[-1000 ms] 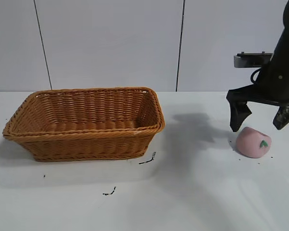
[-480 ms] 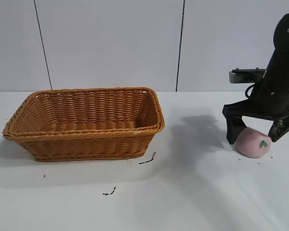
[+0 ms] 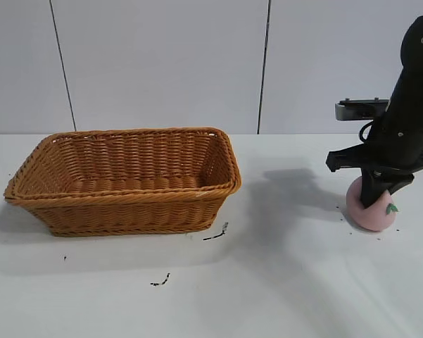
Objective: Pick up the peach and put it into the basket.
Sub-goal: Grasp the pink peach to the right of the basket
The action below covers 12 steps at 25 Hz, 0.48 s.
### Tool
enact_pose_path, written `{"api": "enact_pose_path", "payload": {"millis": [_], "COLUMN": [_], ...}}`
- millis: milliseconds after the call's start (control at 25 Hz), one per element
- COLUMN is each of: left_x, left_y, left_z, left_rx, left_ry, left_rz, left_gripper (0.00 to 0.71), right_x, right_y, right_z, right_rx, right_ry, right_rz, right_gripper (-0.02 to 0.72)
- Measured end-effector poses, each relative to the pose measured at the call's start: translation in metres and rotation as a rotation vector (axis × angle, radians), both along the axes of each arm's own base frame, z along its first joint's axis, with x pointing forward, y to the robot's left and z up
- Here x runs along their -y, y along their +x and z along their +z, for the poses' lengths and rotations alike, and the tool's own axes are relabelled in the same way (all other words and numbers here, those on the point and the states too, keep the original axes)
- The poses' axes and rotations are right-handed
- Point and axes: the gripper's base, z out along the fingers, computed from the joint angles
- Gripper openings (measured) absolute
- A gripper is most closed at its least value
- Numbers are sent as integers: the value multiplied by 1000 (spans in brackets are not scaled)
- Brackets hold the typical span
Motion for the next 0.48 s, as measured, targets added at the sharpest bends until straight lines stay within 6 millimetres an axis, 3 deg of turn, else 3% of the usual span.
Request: {"api": "enact_pose_path", "payload": {"millis": [160, 480], "left_x": [0, 0], "left_y": [0, 0], "left_z": [0, 0], "left_rx": [0, 0], "left_ry": [0, 0], "left_rz": [0, 0], "left_gripper": [693, 693], "right_x": [0, -6], "right_y": [6, 27], "right_z": [25, 138], "right_rx": [-10, 143], "right_ry": [-1, 38], "right_rz": [12, 28], "right_gripper": [-17, -17]}}
